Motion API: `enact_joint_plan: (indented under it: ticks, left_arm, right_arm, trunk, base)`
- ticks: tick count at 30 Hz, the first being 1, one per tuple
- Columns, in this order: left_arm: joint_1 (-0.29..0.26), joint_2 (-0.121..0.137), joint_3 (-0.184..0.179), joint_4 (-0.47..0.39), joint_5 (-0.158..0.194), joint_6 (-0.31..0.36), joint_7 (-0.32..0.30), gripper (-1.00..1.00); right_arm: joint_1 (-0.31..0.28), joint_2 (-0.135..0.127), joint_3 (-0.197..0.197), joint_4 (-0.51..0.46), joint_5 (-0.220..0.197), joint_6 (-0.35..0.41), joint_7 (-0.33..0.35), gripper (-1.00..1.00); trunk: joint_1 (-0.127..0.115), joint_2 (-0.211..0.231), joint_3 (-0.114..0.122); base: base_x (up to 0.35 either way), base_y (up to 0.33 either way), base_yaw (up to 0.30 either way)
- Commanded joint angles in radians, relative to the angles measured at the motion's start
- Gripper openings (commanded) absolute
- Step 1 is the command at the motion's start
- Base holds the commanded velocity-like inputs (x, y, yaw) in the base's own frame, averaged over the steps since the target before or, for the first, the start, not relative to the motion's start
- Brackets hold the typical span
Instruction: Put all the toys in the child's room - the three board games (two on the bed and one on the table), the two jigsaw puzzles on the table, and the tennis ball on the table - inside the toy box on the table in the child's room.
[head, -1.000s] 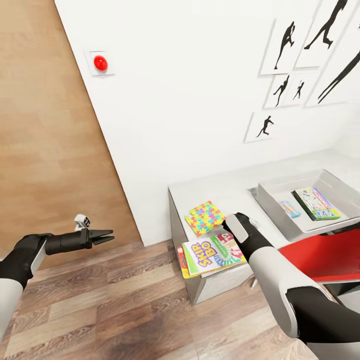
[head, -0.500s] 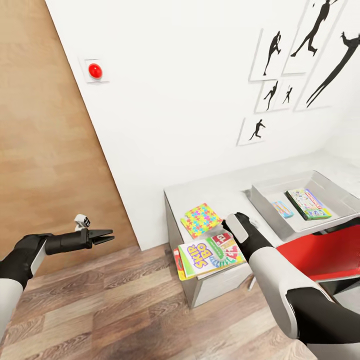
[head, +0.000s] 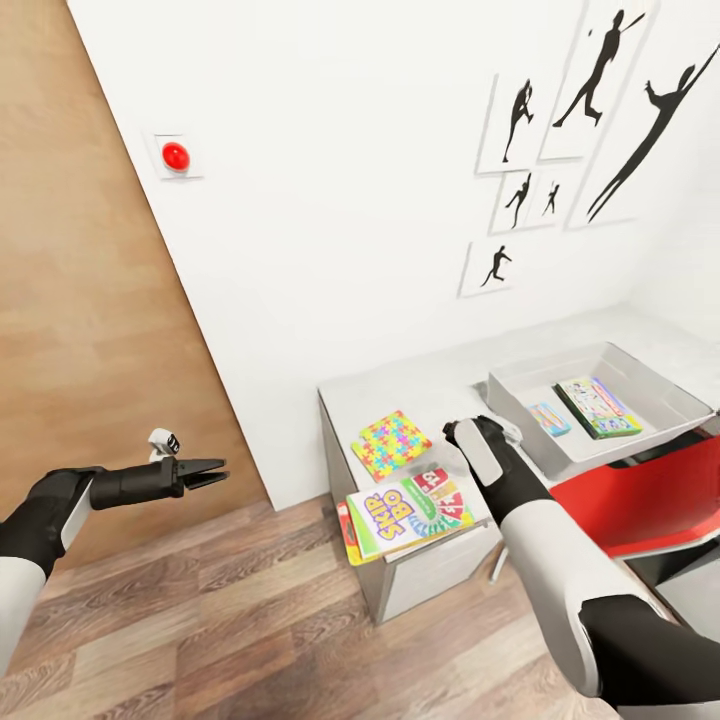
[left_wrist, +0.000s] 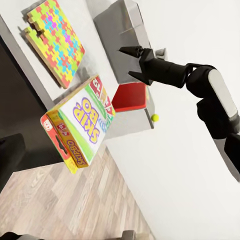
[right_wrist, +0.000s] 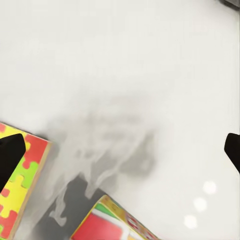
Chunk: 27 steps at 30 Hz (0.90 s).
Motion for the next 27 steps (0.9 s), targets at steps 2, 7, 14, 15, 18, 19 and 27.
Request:
enact_joint_plan:
  ticks: [2, 7, 14, 15, 18, 19, 27]
  left_arm:
    - [0.0, 0.0, 0.0, 0.0, 0.0, 0.011, -0.004, 1.0]
    - [0.0, 0.0, 0.0, 0.0, 0.0, 0.011, -0.004, 1.0]
    - [0.0, 0.0, -0.001, 0.0, 0.0, 0.011, -0.004, 1.0]
    - [0.0, 0.0, -0.001, 0.0, 0.0, 0.011, -0.004, 1.0]
    - [0.0, 0.0, -0.001, 0.0, 0.0, 0.011, -0.004, 1.0]
    - [0.0, 0.0, -0.001, 0.0, 0.0, 0.011, -0.004, 1.0]
    - [0.0, 0.0, -0.001, 0.0, 0.0, 0.011, -0.004, 1.0]
  right_arm:
    - [0.009, -0.001, 0.003, -0.019, -0.006, 0.009, -0.007, 1.0]
    - [0.034, 0.0, 0.003, -0.06, -0.006, 0.018, -0.007, 1.0]
    - [0.064, 0.0, 0.002, -0.121, -0.007, 0.032, -0.007, 1.0]
    - [0.071, 0.001, 0.002, -0.133, -0.007, 0.037, -0.007, 1.0]
    - [0.094, 0.001, 0.002, -0.169, -0.009, 0.052, -0.007, 1.0]
    - [0.101, 0.001, 0.002, -0.179, -0.01, 0.056, -0.007, 1.0]
    - [0.142, 0.0, 0.001, -0.241, -0.014, 0.075, -0.004, 1.0]
  trunk:
    - [0.001, -0.002, 0.001]
    - [0.001, -0.002, 0.009]
    - [0.001, -0.002, 0.02]
    - [0.001, -0.002, 0.021]
    - [0.001, -0.002, 0.026]
    - [0.001, -0.002, 0.027]
    - [0.001, -0.002, 0.04]
  base:
    - [0.0, 0.0, -0.1]
    - [0.0, 0.0, -0.101]
    - [0.0, 0.0, -0.103]
    - [0.0, 0.0, -0.103]
    - [0.0, 0.0, -0.103]
    - [0.0, 0.0, -0.104]
    - [0.0, 0.0, -0.104]
